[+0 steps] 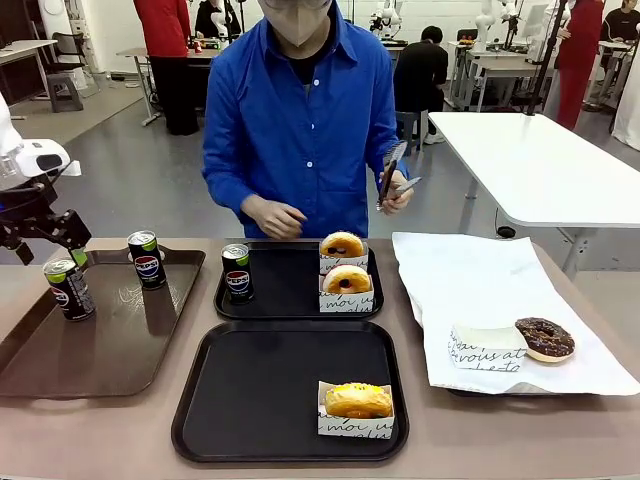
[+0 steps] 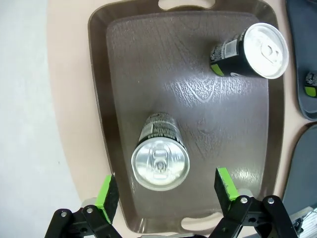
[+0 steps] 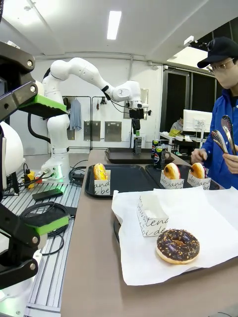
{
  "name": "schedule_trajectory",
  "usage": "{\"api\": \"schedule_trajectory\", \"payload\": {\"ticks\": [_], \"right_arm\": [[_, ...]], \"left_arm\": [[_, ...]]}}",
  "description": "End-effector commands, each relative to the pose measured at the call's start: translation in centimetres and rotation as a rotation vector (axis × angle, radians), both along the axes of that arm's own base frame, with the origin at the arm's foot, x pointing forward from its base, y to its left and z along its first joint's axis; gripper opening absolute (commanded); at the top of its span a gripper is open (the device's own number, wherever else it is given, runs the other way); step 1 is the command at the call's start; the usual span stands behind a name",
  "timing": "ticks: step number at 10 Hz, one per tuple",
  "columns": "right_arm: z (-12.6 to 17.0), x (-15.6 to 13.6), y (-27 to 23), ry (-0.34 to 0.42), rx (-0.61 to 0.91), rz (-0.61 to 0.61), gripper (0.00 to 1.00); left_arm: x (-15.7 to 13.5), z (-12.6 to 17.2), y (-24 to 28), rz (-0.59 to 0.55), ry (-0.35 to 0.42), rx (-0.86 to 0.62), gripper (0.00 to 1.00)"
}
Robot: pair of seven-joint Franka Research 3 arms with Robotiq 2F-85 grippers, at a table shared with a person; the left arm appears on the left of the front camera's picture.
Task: Set up donuts and drinks on trays.
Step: Pick up one Pepsi coke from the Handle tray and place it on the Flat Tray without a Pepsi coke.
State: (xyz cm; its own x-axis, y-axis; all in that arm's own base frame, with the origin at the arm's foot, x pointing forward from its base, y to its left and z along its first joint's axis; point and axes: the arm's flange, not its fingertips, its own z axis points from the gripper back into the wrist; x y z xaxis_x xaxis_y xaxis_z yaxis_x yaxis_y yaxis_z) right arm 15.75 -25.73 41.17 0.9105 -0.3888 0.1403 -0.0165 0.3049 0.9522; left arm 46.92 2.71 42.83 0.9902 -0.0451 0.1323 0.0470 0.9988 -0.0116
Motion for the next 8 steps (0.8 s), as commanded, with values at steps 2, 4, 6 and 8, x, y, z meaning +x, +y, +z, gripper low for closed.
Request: {"api": "schedule_trajectory", "payload": {"ticks": [2,4,6,8], "right_arm": [[0.1,-0.1,0.0,-0.02,0.007,0.001,1.0],[0.1,-0.1,0.0,-0.02,0.007,0.001,1.0],[0.1,-0.1,0.0,-0.02,0.007,0.001,1.0],[0.1,-0.1,0.0,-0.02,0.007,0.001,1.0]], "left_arm": [[1.4,-2.2,0.3,0.006,-0.025,0.016,1.0],[2.4,-3.2,0.7,0.019,-0.004,0.034,1.0],[2.4,-3.6,1.0,0.028,0.021,0.05,1.0],[2.1,-4.2,1.2,0.04,0.024,0.04,1.0]]}}
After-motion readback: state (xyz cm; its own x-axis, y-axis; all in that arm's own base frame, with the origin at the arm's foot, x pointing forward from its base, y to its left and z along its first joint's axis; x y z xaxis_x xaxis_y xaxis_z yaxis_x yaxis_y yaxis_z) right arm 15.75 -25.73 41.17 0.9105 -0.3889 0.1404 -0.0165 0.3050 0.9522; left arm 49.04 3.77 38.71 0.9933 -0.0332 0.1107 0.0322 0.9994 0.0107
